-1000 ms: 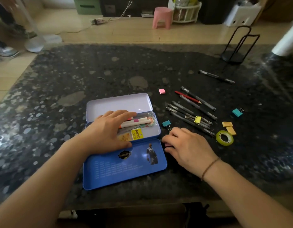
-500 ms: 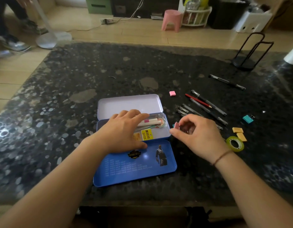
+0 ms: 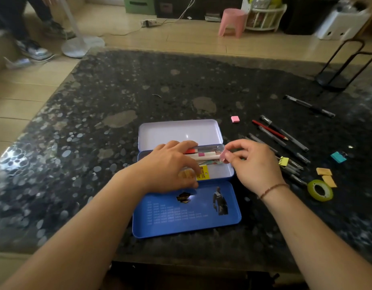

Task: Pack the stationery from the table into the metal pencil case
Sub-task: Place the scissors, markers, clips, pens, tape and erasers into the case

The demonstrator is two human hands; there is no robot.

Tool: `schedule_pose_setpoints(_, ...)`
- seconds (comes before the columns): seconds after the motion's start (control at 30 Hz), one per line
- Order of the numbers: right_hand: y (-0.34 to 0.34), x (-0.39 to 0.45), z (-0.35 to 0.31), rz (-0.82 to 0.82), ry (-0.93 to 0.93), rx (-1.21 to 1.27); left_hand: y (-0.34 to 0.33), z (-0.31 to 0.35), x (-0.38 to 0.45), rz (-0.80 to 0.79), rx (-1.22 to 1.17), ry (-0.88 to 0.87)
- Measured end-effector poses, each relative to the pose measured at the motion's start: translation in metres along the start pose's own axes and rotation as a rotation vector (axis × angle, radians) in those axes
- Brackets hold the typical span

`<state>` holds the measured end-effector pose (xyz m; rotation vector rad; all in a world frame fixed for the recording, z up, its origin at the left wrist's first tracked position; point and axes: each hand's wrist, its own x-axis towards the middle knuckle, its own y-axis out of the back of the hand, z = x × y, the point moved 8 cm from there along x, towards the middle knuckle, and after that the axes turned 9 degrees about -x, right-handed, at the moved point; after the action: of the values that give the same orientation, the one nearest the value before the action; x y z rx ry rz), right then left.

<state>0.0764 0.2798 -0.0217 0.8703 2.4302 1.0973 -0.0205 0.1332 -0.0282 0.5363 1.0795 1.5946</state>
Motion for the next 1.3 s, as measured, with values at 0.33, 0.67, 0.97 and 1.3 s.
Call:
schedule_pose_setpoints(0.33, -0.005, 0.001, 0.0, 0.04, 0.003, 0.058, 0.003, -0.006, -0.006, -0.043, -0.045, 0.008)
schedule_pose_setpoints(0.67, -0.003, 0.0, -0.001, 0.104, 0.109, -0.264, 0.006, -0.001, 0.0, 0.011, -0.045, -0.01)
schedule_pose_setpoints(0.97, -0.009, 0.0, -0.006, 0.103, 0.241, -0.316, -0.007, 0.028, 0.014, 0.074, 0.036, -0.07)
schedule_pose_setpoints(1.3, 0.026, 0.011, 0.024, -0.063, 0.137, -0.679, -0.004, 0.03, 0.019, 0.136, 0.009, -0.121)
